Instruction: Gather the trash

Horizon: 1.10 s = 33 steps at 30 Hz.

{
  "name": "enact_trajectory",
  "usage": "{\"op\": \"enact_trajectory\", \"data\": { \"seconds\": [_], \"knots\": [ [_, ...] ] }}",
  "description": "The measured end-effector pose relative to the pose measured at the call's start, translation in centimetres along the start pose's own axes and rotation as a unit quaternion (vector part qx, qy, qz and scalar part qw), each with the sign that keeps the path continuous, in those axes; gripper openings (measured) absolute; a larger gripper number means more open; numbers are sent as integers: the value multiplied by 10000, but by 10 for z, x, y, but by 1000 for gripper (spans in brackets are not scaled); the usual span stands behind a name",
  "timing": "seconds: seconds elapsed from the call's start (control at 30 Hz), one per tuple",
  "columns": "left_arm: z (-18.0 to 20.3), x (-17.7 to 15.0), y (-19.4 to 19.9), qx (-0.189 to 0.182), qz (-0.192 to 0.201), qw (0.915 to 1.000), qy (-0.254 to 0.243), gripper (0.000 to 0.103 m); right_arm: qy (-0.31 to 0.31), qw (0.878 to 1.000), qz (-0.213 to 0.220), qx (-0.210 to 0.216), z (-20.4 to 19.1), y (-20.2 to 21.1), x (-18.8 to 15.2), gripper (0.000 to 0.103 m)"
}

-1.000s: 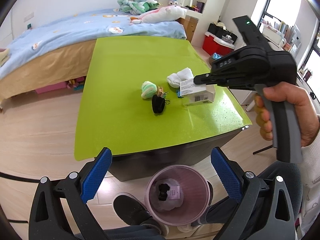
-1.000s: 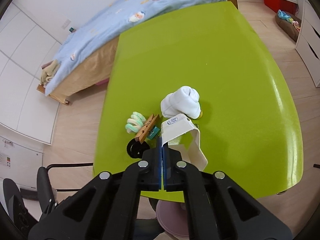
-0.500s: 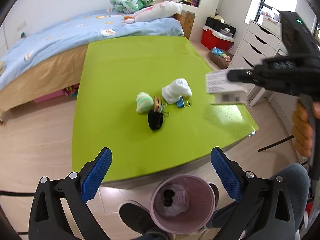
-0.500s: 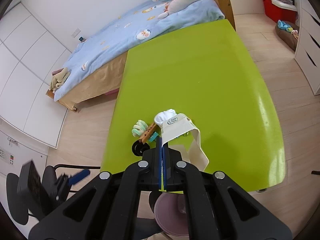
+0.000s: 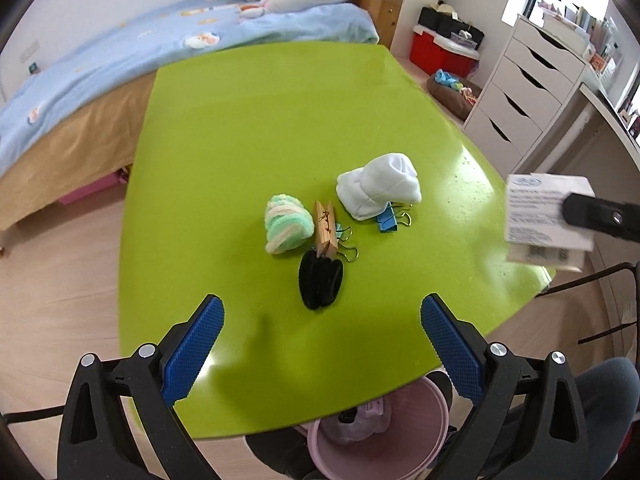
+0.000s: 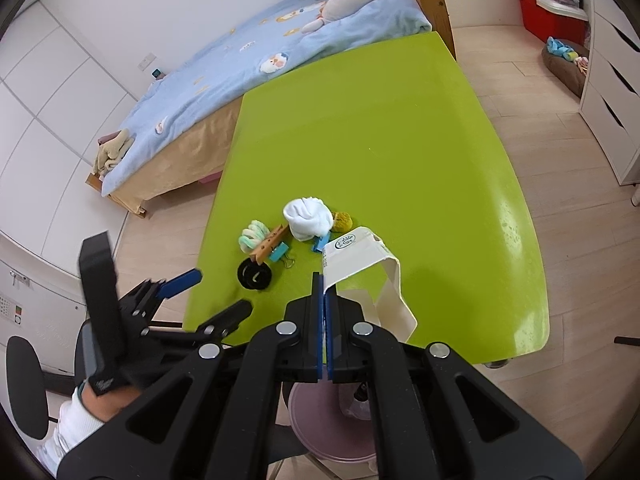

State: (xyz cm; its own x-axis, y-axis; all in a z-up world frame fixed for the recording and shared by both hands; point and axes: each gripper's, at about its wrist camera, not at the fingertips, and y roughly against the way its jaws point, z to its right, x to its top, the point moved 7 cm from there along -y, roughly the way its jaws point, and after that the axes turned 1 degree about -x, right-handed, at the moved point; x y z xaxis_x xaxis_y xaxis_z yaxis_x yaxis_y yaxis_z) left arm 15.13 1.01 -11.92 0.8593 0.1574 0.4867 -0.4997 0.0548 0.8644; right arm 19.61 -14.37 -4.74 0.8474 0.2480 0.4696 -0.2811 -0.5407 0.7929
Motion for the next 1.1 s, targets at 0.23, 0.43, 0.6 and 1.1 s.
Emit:
{"op": "enact_trajectory", "data": {
  "seconds": [0.23,0.43,0.6,1.1],
  "knots": [
    [0,-1,-21,-77,-263,9996,46,41,9,10000,-70,19,5,-5,-5,0],
    [-3,-3,-13,-38,-133,9999,102,7,64,9999,-89,66,1,-10,-7,0],
    [-4,-3,0,-70,-11,10000,51,6,87,9999,-107,71,-2,-13,-10,0],
    [12,-29,60,-204,401,9989,-123,6,511,9985,-167,29,-14,-5,-38,0]
  ]
}}
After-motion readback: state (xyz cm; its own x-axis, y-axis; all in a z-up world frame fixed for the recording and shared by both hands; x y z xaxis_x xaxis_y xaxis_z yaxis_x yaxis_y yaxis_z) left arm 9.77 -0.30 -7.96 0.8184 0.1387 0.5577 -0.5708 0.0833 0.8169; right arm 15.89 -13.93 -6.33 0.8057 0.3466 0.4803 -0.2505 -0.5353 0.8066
